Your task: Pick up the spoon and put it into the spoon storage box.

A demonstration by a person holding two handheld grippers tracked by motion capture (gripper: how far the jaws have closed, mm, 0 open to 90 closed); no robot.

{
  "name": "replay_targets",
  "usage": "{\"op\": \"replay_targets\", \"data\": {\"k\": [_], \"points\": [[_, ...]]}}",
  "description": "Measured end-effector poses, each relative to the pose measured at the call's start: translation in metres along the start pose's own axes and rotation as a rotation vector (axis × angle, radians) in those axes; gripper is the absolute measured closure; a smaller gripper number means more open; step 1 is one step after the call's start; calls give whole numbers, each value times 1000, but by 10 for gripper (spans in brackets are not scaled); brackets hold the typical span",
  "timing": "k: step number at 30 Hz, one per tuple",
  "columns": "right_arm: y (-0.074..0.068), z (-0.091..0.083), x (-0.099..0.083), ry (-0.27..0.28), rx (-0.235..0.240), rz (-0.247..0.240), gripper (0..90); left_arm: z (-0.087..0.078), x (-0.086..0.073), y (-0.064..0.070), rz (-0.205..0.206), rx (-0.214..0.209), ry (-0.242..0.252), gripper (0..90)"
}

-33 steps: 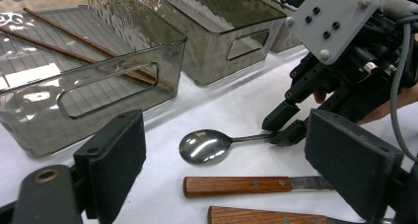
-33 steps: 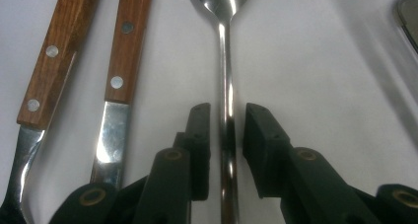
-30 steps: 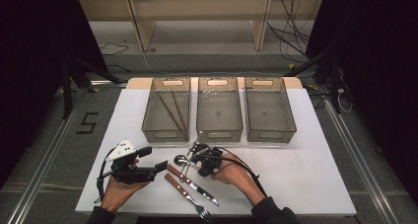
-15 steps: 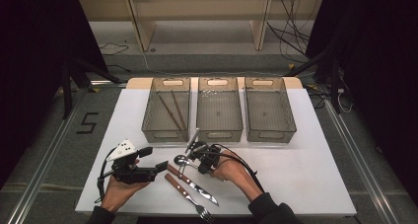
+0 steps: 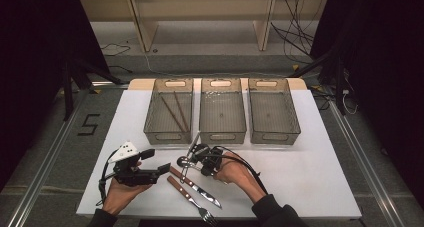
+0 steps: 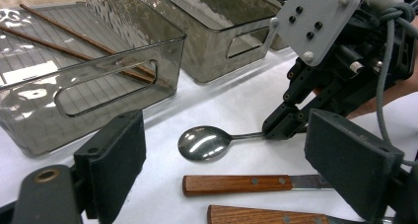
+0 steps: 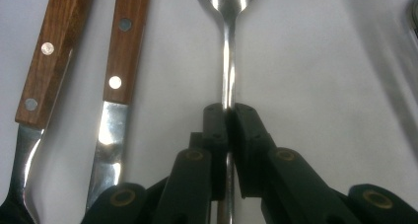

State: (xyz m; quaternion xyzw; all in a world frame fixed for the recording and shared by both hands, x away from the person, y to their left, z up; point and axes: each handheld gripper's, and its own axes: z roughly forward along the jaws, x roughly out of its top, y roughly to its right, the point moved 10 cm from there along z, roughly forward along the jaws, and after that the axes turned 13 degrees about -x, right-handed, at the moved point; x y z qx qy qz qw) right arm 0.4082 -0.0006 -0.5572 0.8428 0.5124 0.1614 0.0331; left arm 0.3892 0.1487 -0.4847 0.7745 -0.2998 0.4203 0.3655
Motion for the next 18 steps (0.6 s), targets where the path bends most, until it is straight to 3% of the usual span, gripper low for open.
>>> {"op": "replay_targets", "data": {"k": [6,18], "points": [[-1,-1,0,3,3,-10,852,0,0,-1,0,-2,-2,156],[3,-11,2,72,23,15,852,-1,0,-1,1,1,1,156]]}}
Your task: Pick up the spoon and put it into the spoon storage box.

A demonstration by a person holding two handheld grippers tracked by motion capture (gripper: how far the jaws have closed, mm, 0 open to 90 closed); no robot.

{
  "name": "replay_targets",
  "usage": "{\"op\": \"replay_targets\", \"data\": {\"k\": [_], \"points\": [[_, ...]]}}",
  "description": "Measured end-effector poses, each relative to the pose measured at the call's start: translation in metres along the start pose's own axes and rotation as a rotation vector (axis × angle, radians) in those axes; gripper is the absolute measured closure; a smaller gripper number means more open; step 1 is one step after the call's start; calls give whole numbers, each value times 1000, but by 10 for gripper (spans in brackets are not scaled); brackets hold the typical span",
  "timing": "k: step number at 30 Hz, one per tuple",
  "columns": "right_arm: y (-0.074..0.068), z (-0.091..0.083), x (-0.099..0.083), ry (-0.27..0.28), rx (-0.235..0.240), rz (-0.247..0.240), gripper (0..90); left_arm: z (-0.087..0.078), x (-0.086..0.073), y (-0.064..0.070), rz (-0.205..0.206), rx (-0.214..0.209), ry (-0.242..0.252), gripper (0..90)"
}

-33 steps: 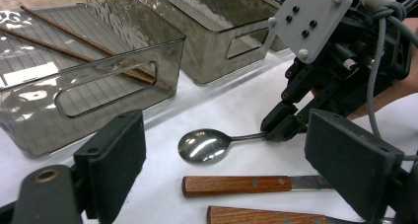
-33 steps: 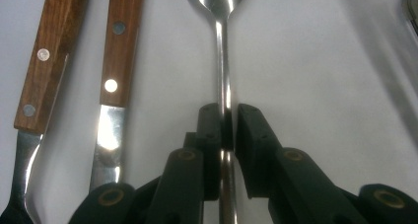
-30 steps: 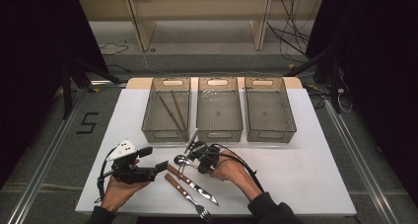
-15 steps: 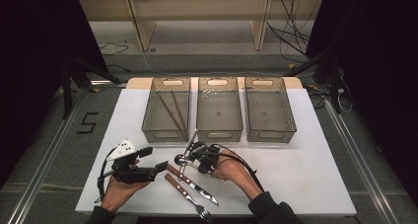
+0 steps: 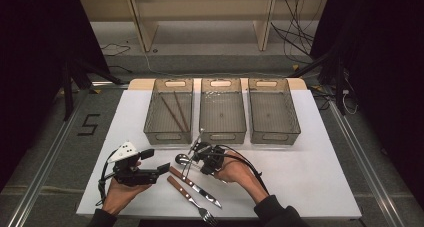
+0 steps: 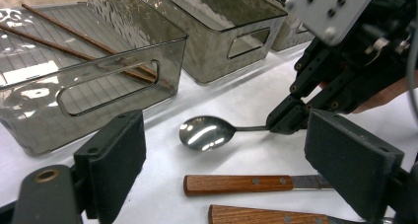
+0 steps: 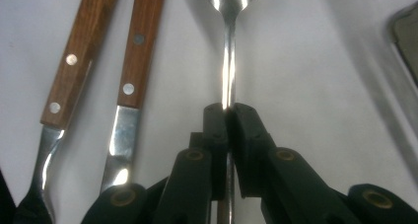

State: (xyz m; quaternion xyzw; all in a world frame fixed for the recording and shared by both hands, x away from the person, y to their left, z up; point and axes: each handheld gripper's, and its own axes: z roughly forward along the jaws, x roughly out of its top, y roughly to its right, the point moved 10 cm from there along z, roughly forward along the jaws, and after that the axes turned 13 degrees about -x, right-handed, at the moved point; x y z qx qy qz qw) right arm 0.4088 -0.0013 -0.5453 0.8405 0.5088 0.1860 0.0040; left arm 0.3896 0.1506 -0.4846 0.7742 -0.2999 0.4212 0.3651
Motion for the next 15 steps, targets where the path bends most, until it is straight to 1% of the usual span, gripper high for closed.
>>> {"op": "replay_targets", "data": {"k": [3,6,9,14,15], "points": [[2,-7,1,26,8,19,852,0,0,0,-1,0,3,156],[4,-15,0,39,7,28,853,0,0,0,0,1,6,156],[8,-21,0,69,9,31,853,0,1,0,0,2,11,156],[19,-35,2,119,21,92,853,0,0,0,0,1,10,156],[21,-37,2,130,17,92,853,0,0,0,0,1,9,156]]}}
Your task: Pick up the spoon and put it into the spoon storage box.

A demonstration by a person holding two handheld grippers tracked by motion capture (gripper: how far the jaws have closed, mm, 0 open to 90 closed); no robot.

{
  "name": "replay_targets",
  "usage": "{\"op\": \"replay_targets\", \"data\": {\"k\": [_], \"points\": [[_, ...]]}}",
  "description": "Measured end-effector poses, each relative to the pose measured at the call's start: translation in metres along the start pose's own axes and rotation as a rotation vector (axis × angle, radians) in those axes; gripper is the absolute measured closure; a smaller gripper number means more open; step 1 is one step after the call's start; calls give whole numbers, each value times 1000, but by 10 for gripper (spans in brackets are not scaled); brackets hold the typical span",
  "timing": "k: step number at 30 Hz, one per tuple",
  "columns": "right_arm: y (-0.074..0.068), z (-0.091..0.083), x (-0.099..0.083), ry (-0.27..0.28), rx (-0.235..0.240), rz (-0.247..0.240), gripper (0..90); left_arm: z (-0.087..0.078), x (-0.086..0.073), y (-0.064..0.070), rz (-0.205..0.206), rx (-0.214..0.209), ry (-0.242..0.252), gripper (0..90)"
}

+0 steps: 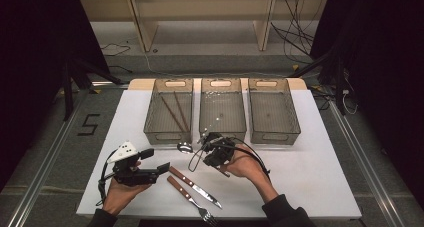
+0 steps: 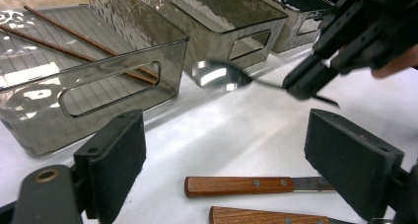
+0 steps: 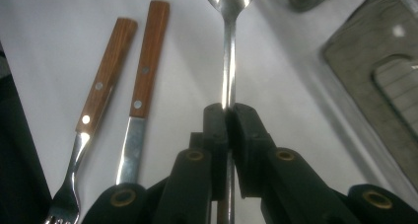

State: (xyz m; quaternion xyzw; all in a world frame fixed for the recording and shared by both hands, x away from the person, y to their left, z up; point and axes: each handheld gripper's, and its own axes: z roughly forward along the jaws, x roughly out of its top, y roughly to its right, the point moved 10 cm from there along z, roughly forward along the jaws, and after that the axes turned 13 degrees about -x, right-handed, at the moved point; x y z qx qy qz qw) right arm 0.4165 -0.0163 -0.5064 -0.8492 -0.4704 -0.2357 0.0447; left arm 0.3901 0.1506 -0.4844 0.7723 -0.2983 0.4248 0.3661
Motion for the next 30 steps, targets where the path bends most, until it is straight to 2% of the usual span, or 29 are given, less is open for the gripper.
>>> {"op": "replay_targets", "data": {"k": [6,12,16,19,24,30], "points": [[16,-16,7,57,-17,51,853,0,0,0,0,1,-3,156],[39,-32,18,119,-52,87,853,0,0,0,-1,1,2,156],[53,-40,24,145,-78,129,853,0,0,0,-1,0,3,156],[61,-43,26,159,-88,145,853,0,0,0,0,0,3,156],[81,-47,34,189,-115,192,853,0,0,0,3,-1,4,156],[98,-49,41,200,-136,235,853,0,0,1,7,-3,5,155]]}}
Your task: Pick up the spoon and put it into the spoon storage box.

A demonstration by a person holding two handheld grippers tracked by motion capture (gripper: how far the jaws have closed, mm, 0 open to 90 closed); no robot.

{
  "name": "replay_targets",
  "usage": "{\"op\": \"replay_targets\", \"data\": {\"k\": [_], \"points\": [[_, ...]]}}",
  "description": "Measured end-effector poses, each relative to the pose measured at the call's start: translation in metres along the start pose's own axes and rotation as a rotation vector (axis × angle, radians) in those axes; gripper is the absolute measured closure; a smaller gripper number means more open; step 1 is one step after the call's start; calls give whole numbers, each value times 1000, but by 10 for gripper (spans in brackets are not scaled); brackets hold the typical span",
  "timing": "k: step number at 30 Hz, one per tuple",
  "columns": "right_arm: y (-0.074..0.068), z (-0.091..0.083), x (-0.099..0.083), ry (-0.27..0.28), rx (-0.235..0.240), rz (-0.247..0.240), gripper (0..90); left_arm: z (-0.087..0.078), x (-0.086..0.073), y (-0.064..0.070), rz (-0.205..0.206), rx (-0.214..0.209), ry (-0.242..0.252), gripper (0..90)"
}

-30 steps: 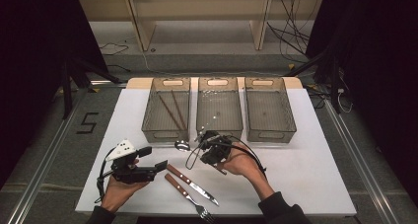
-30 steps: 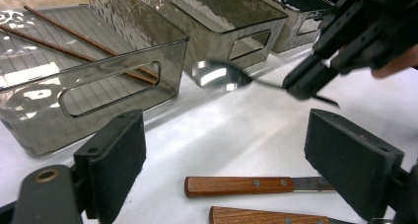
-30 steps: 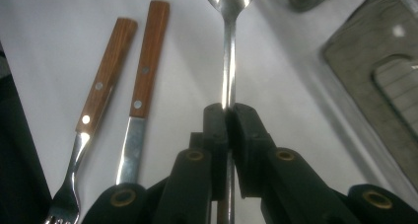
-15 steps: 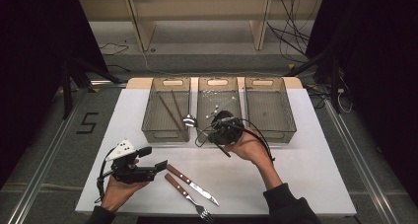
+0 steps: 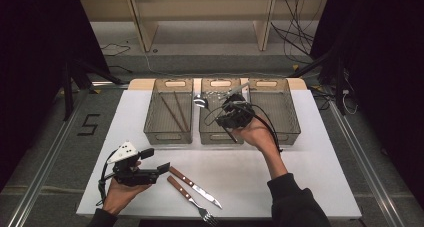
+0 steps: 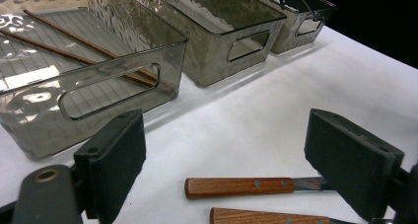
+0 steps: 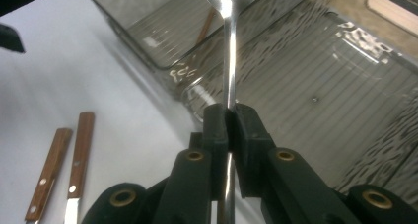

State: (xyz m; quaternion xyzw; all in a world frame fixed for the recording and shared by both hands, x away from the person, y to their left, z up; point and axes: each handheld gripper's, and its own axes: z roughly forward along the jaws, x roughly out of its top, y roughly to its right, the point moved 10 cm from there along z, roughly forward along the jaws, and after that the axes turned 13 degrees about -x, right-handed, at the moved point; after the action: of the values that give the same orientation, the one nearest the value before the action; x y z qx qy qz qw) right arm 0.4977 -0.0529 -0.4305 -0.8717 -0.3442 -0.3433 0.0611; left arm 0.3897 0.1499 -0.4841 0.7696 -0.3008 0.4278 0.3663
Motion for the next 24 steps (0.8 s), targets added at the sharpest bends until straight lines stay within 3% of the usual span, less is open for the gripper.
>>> {"op": "replay_targets", "data": {"k": [14,24], "points": [[34,19,14,-9,-55,93,852,1,1,4,50,0,4,153],[49,33,14,-38,-81,146,852,1,1,4,58,0,1,153]]}}
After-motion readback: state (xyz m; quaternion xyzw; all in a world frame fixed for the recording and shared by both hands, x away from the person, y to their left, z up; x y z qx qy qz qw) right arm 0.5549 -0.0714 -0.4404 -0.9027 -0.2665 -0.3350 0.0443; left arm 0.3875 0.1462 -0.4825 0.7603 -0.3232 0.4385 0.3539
